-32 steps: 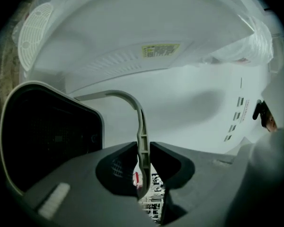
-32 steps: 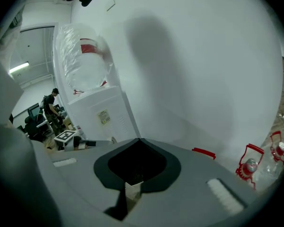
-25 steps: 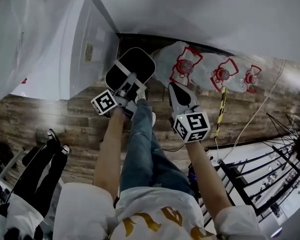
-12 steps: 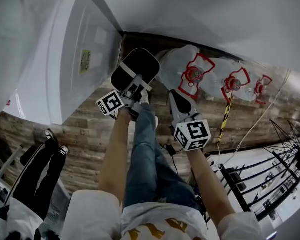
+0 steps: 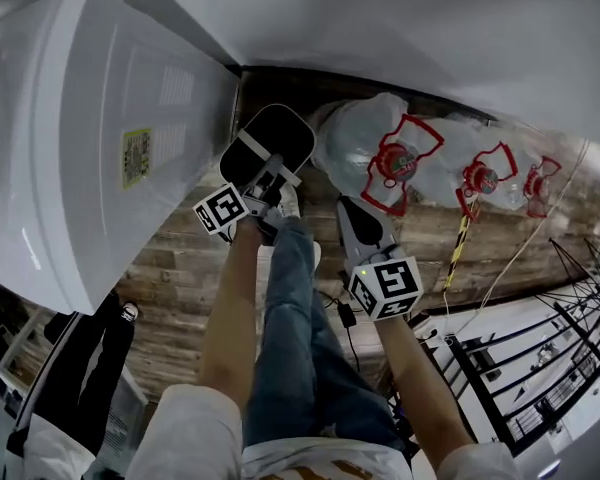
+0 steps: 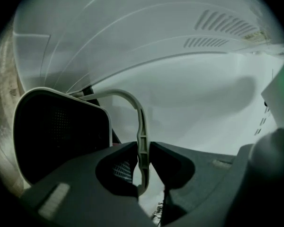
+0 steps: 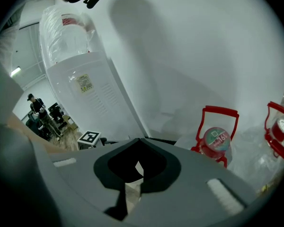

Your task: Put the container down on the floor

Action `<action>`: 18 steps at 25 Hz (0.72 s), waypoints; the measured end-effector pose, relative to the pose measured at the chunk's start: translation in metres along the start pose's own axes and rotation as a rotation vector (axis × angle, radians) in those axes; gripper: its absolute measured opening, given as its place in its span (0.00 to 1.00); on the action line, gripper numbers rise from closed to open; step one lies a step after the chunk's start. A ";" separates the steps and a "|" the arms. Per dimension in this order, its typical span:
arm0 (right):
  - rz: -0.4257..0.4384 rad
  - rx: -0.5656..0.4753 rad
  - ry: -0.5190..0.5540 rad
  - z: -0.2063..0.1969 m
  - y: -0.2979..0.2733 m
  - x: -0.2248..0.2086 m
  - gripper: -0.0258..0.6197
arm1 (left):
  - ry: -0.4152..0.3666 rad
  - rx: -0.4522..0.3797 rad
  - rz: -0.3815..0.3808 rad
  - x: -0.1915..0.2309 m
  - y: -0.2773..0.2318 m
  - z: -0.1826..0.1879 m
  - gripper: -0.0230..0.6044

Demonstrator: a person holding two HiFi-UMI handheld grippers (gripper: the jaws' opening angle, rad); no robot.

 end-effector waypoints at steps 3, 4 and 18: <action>-0.013 0.009 -0.021 -0.013 -0.004 -0.009 0.08 | -0.005 0.013 0.011 0.020 -0.013 0.001 0.17; -0.015 0.011 -0.031 -0.018 -0.006 -0.012 0.08 | -0.007 0.016 0.012 0.027 -0.018 0.001 0.17; 0.003 0.077 -0.036 -0.073 -0.020 -0.022 0.08 | -0.072 0.046 0.005 0.087 -0.059 0.016 0.18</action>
Point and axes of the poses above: the fingertips, and each gripper's own axes: y backward along the fingers, x to its left, z out of its top, the point moved 4 cm from there along y, backward along the fingers, and after that the axes turned 6 degrees about -x, right-handed, at the moved point
